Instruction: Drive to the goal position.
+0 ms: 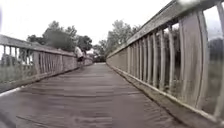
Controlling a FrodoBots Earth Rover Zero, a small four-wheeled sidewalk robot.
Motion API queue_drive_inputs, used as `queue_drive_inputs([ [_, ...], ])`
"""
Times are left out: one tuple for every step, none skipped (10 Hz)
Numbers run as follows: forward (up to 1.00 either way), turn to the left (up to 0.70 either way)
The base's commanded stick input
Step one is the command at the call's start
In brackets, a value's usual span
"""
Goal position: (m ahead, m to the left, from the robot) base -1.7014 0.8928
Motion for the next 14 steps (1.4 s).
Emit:
queue_drive_inputs([
  [0.70, 0.00],
  [0.70, 0.00],
  [0.70, 0.00],
  [0.70, 0.00],
  [0.70, 0.00],
  [0.70, 0.00],
  [0.70, 0.00],
  [0.70, 0.00],
  [0.70, 0.01],
  [0.70, 0.16],
  [0.70, 0.35],
  [0.70, 0.35],
  [0.70, 0.20],
  [0.70, 0.18],
])
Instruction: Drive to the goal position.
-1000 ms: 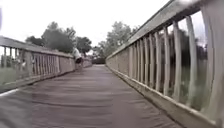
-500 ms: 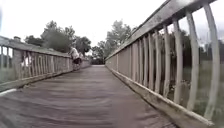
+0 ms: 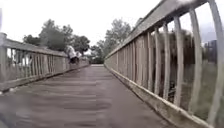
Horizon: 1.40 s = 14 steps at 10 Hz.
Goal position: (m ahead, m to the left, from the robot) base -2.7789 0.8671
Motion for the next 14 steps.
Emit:
queue_drive_inputs([
  [0.70, 0.35],
  [0.70, 0.06],
  [0.70, 0.00],
  [0.70, 0.00],
  [0.70, 0.00],
  [0.70, 0.00],
  [0.70, 0.00],
  [0.70, 0.00],
  [0.70, 0.00],
  [0.70, 0.00],
  [0.70, 0.00],
  [0.70, 0.00],
  [0.70, 0.00],
  [0.70, 0.00],
])
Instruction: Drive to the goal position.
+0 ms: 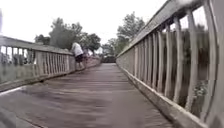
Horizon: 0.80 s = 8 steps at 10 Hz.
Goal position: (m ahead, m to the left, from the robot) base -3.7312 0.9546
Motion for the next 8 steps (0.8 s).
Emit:
queue_drive_inputs([
  [0.70, 0.00],
  [0.70, 0.00],
  [0.70, 0.00],
  [0.70, 0.00],
  [0.70, 0.00],
  [0.70, 0.00],
  [0.70, 0.00],
  [0.70, 0.00],
])
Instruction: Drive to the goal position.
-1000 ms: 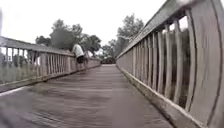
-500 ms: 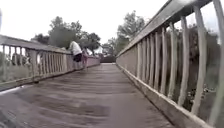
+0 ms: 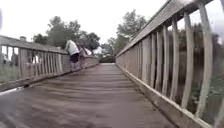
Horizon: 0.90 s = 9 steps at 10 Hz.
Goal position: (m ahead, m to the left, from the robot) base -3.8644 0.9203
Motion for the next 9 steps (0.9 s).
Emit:
queue_drive_inputs([
  [0.70, 0.00],
  [0.66, 0.00],
  [0.17, 0.00],
  [0.01, 0.00],
  [0.00, 0.06],
  [0.00, 0.57],
  [0.00, 0.69],
  [0.00, 0.70],
  [0.00, 0.70],
])
